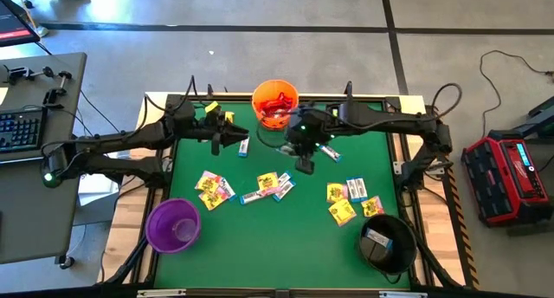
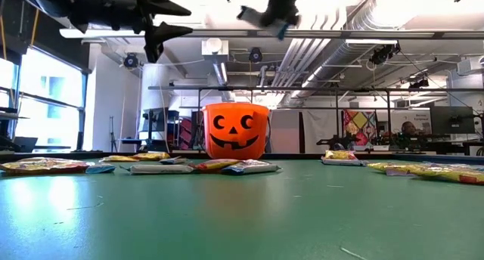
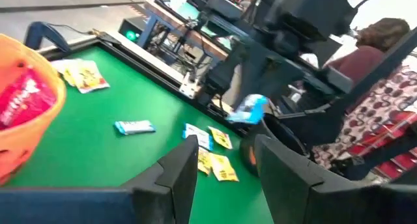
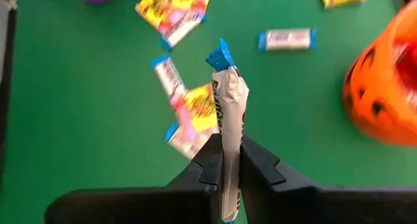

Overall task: Sort candy by brand, put in halloween buckets
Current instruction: Put the white chocolate bar into the black bucket

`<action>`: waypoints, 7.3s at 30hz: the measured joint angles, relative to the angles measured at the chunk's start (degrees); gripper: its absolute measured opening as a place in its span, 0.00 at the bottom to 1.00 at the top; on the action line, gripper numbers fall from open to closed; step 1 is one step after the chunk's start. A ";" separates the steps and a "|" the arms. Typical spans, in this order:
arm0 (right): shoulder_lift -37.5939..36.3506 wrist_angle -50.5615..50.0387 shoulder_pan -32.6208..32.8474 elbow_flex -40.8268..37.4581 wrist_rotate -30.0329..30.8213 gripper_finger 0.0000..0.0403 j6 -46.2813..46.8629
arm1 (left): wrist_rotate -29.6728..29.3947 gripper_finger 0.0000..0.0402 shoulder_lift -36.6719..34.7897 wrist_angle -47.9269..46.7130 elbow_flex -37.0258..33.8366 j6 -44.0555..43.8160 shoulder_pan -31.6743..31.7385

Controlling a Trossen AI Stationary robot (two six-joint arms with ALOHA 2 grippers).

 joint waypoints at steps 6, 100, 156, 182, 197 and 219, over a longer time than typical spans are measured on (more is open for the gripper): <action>-3.01 -8.30 4.85 -0.02 0.22 0.04 9.80 | -1.96 0.36 0.00 -0.04 0.00 1.31 1.55; -8.55 -26.51 43.90 -6.28 5.89 0.03 64.28 | -5.05 0.36 0.70 -0.20 0.00 2.75 4.22; 4.54 60.40 -2.13 -49.55 0.03 0.42 40.14 | -8.92 0.36 0.68 -25.73 -0.02 12.61 -10.03; 8.17 66.19 -2.19 -49.53 -5.60 0.01 35.58 | -8.87 0.36 0.68 -25.94 -0.02 10.06 -10.18; -4.21 59.55 2.66 -49.53 3.22 0.00 35.56 | -8.95 0.36 0.68 -25.88 -0.02 8.63 -10.18; 0.43 47.27 7.62 -40.03 7.49 0.45 7.41 | -9.44 0.36 0.70 -25.68 -0.04 8.57 -12.93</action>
